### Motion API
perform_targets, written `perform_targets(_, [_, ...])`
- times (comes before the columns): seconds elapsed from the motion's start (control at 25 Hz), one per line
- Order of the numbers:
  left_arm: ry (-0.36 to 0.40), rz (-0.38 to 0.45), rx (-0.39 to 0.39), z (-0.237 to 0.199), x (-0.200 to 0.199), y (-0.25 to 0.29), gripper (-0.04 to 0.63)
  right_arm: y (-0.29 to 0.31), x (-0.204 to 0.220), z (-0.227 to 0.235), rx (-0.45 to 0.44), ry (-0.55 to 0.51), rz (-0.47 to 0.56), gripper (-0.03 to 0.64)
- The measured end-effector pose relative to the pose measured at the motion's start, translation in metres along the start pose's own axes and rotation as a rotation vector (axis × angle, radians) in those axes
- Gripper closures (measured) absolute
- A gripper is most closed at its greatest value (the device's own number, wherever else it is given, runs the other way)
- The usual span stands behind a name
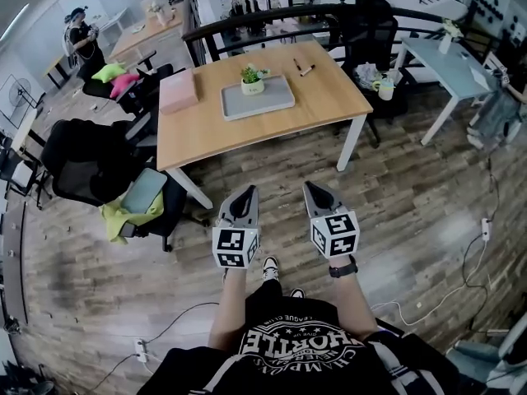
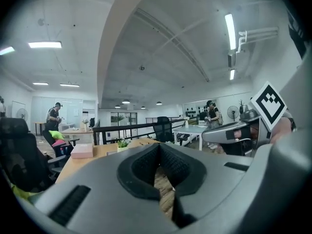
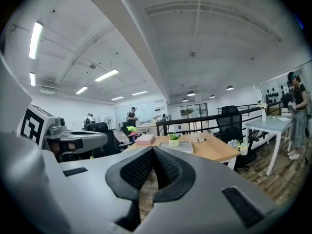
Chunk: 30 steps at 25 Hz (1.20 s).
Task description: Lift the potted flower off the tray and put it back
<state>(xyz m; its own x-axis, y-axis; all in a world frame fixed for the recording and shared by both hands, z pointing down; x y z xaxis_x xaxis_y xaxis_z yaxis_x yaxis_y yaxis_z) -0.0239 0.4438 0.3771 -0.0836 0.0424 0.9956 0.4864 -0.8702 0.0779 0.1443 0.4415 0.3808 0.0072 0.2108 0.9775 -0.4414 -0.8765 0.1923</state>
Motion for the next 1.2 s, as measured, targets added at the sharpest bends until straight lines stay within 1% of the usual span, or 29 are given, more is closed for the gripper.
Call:
perform_targets(0.2, [-0.017,0.003,-0.018,-0.028,0.0,0.019,0.58,0.032,-0.006,0.003,-0.008,-0.01,-0.024,0.597])
perform_targets(0.6, [-0.052,-0.002,-0.05,-0.09,0.005,0.042,0.58,0.098,-0.021,-0.013,-0.04,-0.043,-0.041,0.597])
perform_targets(0.88, [-0.069,-0.002,-0.039,-0.12,0.01,0.06,0.58,0.132,-0.023,-0.02,-0.037,-0.059,-0.062,0.598])
perform_targets(1.2, [-0.08,0.003,-0.034,-0.162,0.015,0.079,0.58,0.178,-0.027,-0.033,-0.054,-0.078,-0.072,0.597])
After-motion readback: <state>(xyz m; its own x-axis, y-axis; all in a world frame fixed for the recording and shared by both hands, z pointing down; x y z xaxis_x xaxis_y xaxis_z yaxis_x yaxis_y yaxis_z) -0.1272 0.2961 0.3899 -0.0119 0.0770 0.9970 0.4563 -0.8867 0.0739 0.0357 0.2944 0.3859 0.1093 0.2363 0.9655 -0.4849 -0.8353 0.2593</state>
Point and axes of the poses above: the fingertips, and each gripper's own axes: y forward along the fingers, z to its right, x out of its underside, the point moved 4 cm from there along -y, backward along the fingers, and after that the axes turned 2 degrees about z, right-handed, at the moved point
